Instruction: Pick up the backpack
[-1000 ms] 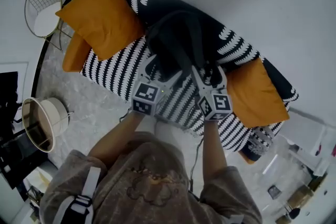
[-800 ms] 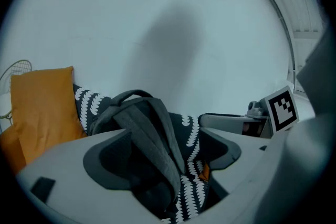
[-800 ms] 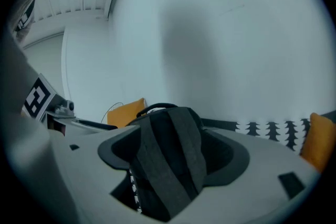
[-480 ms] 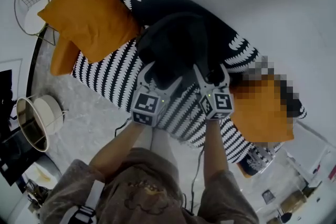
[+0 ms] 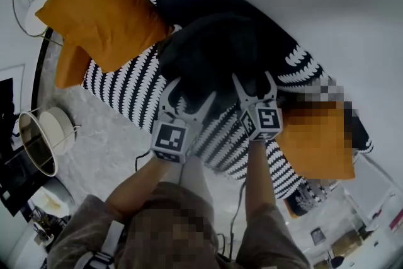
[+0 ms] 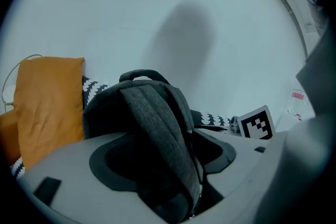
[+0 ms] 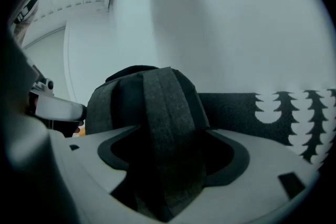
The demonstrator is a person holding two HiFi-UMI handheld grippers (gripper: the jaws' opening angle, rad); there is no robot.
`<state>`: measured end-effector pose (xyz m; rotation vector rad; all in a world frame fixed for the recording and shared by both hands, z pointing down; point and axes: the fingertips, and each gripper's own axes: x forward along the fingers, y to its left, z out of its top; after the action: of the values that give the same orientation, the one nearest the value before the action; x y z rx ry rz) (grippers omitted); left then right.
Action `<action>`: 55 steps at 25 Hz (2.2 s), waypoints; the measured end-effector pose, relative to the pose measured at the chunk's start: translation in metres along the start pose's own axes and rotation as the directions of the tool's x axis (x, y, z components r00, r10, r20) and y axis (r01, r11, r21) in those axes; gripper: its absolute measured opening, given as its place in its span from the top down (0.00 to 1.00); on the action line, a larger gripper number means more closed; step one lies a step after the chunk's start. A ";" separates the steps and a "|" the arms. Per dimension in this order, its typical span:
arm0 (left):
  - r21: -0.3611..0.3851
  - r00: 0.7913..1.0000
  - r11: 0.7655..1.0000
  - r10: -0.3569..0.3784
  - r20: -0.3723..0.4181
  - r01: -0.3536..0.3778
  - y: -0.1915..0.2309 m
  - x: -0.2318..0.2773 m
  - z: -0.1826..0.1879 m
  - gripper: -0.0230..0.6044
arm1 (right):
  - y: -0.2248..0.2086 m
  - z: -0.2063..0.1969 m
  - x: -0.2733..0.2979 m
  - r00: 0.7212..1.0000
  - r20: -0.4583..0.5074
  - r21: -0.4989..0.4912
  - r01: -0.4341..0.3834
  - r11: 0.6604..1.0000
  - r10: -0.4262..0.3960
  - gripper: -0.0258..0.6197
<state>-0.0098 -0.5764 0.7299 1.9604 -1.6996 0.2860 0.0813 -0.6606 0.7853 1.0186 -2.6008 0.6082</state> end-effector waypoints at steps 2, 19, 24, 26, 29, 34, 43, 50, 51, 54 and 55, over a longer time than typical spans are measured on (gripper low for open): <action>-0.002 1.000 1.000 -0.024 -0.012 0.024 -0.007 0.006 -0.002 0.48 | -0.001 -0.004 0.006 1.000 -0.014 -0.004 -0.006 1.000 0.006 0.43; 0.008 0.997 0.999 -0.039 -0.063 0.039 -0.010 0.008 0.000 0.91 | 0.010 0.000 -0.008 0.996 -0.076 -0.048 0.031 0.998 -0.034 0.86; 0.063 0.996 0.995 -0.080 -0.029 0.081 -0.027 -0.019 0.035 0.92 | 0.027 0.044 -0.043 0.999 -0.019 -0.025 0.039 0.999 -0.039 0.88; 0.084 0.995 0.991 -0.102 -0.018 0.103 -0.036 -0.032 0.052 0.92 | 0.033 0.066 -0.060 0.999 0.013 -0.013 0.048 0.999 -0.048 0.88; 0.116 0.991 0.984 -0.135 -0.011 0.135 -0.054 -0.063 0.074 0.92 | 0.049 0.094 -0.096 0.997 0.046 -0.006 0.066 0.998 -0.066 0.88; 0.083 0.974 0.971 -0.224 -0.021 0.225 -0.088 -0.112 0.086 0.92 | 0.072 0.130 -0.159 0.990 0.098 -0.012 0.102 0.995 -0.101 0.88; 0.103 0.944 0.938 -0.329 -0.029 0.330 -0.139 -0.202 0.094 0.92 | 0.125 0.171 -0.279 0.962 0.194 -0.036 0.201 0.979 -0.191 0.88; 0.193 0.927 0.911 -0.375 0.019 0.365 -0.154 -0.266 0.139 0.92 | 0.177 0.200 -0.346 0.944 0.261 -0.019 0.215 0.976 -0.202 0.88; 0.204 0.924 0.906 -0.383 0.019 0.371 -0.157 -0.276 0.144 0.92 | 0.184 0.205 -0.353 0.940 0.278 -0.021 0.209 0.978 -0.195 0.88; 0.219 0.919 0.900 -0.392 0.030 0.377 -0.162 -0.306 0.155 0.92 | 0.207 0.217 -0.373 0.935 0.313 -0.045 0.189 0.981 -0.166 0.88; 0.219 0.920 0.901 -0.391 0.035 0.375 -0.163 -0.315 0.158 0.92 | 0.214 0.219 -0.378 0.935 0.320 -0.050 0.180 0.982 -0.155 0.88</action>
<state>0.0608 -0.3764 0.4050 2.4378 -1.3275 0.2507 0.1783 -0.4056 0.3820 1.3947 -2.7370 0.3194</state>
